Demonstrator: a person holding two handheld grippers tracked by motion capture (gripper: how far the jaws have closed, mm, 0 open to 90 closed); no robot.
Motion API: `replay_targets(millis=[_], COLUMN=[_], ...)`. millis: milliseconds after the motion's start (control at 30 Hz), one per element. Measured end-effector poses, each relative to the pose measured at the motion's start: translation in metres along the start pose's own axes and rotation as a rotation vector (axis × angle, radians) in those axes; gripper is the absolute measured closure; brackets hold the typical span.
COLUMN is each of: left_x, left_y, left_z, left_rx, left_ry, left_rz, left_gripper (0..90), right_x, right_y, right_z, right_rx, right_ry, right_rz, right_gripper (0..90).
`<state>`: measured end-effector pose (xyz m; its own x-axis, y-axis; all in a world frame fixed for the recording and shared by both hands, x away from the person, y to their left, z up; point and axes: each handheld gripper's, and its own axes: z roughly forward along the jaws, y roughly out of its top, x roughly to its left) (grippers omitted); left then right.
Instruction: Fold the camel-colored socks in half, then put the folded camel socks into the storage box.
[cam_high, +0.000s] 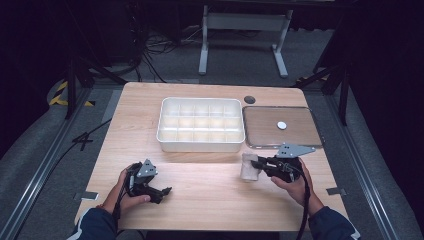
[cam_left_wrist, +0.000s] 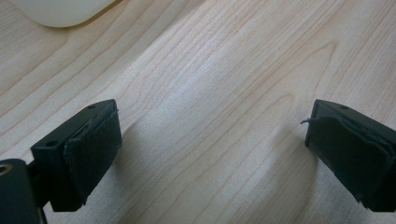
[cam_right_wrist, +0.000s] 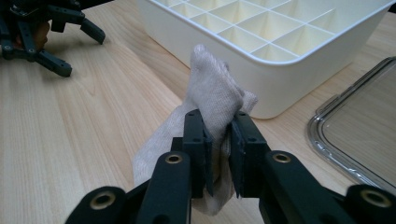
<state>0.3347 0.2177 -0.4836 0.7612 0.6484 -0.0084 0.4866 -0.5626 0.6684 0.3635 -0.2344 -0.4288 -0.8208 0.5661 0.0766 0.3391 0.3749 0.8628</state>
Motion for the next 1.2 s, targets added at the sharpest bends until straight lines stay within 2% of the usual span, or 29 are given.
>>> replay_targets(millis=[267, 333, 633, 933, 1200], left_x=[0.0, -0.001, -0.001, -0.001, -0.001], left_y=[0.0, 0.0, -0.001, -0.001, 0.0], left_z=[0.0, 0.0, -0.001, 0.0, 0.001], left_rx=[0.003, 0.0, 0.001, 0.001, 0.008], left_ry=[0.004, 0.005, 0.014, 0.008, 0.012], left_rz=[0.002, -0.011, -0.01, -0.016, -0.012], left_gripper=[2.6, 2.7, 2.8, 2.4, 1.2], right_x=[-0.003, -0.003, 0.0, -0.006, -0.006], right_y=[0.004, 0.005, 0.008, 0.012, 0.02], right_z=[-0.005, -0.005, -0.008, -0.014, -0.019], right_rx=[-0.019, -0.02, -0.03, -0.064, -0.086], right_ry=[-0.034, -0.044, -0.056, -0.077, -0.087], right_rz=[-0.002, -0.004, -0.028, -0.018, -0.033], right_gripper=[78.2, 78.2, 78.1, 78.1, 78.1])
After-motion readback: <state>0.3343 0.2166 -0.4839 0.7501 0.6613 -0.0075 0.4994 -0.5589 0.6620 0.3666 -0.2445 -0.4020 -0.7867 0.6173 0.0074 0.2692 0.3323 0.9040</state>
